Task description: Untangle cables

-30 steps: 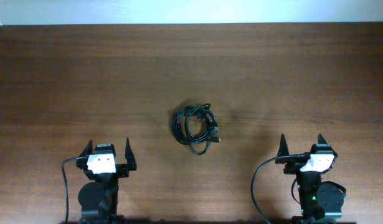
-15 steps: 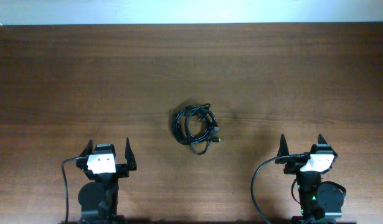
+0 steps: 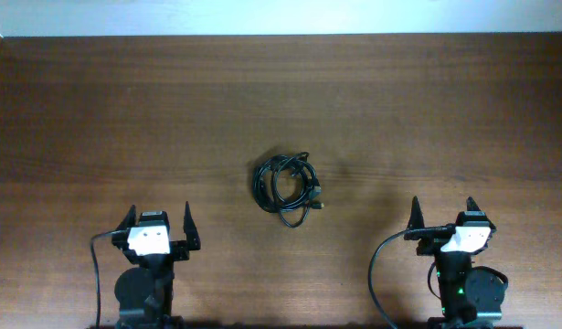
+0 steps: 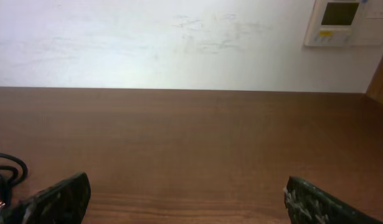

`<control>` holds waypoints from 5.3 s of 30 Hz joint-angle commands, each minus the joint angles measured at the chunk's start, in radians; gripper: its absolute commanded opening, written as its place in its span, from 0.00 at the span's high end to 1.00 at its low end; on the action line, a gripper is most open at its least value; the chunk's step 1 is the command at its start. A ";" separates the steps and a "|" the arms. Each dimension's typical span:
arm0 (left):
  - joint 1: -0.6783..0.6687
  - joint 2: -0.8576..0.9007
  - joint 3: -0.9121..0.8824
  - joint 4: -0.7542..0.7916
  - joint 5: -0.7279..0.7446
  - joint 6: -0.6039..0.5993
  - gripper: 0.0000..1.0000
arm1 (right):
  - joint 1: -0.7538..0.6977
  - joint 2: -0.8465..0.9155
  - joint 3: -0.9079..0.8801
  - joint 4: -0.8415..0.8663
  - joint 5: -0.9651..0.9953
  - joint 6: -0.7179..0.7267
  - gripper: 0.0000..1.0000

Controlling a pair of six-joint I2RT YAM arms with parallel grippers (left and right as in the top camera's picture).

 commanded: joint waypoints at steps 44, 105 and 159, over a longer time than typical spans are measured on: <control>0.005 0.728 1.153 -0.898 0.462 -0.230 0.01 | 0.010 1.092 1.773 -1.333 -0.468 0.035 0.01; 0.005 0.781 1.153 -0.766 0.478 -0.118 0.01 | 0.533 2.062 2.346 -1.226 -0.336 -0.148 0.96; -0.344 1.103 1.149 -0.389 0.335 -0.163 1.00 | 0.560 2.055 3.034 -1.146 -0.429 0.527 0.96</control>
